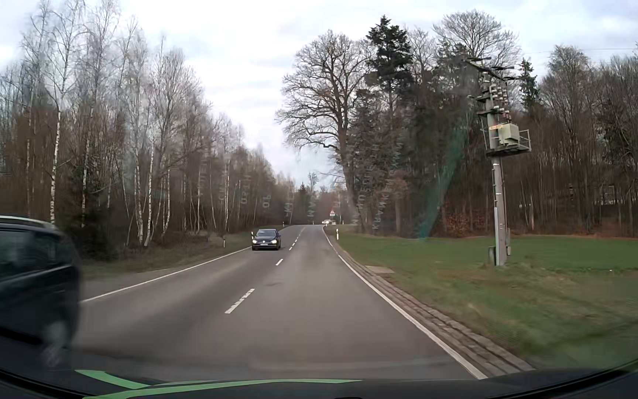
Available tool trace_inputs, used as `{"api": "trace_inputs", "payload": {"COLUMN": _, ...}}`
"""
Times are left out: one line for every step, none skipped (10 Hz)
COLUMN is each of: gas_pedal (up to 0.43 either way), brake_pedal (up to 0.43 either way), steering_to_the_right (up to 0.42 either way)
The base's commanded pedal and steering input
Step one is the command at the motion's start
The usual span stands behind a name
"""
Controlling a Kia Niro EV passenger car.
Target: Follow the waypoints while adhering to traffic rules and regulations
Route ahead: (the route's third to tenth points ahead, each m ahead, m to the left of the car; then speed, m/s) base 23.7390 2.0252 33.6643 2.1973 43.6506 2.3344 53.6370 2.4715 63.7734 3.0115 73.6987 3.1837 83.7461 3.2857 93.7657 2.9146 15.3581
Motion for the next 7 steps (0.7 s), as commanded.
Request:
{"api": "trace_inputs", "payload": {"gas_pedal": 0.197, "brake_pedal": 0.000, "steering_to_the_right": -0.003}}
{"api": "trace_inputs", "payload": {"gas_pedal": 0.197, "brake_pedal": 0.000, "steering_to_the_right": -0.003}}
{"api": "trace_inputs", "payload": {"gas_pedal": 0.189, "brake_pedal": 0.000, "steering_to_the_right": -0.003}}
{"api": "trace_inputs", "payload": {"gas_pedal": 0.189, "brake_pedal": 0.000, "steering_to_the_right": -0.003}}
{"api": "trace_inputs", "payload": {"gas_pedal": 0.189, "brake_pedal": 0.000, "steering_to_the_right": -0.003}}
{"api": "trace_inputs", "payload": {"gas_pedal": 0.189, "brake_pedal": 0.000, "steering_to_the_right": -0.003}}
{"api": "trace_inputs", "payload": {"gas_pedal": 0.189, "brake_pedal": 0.000, "steering_to_the_right": -0.003}}
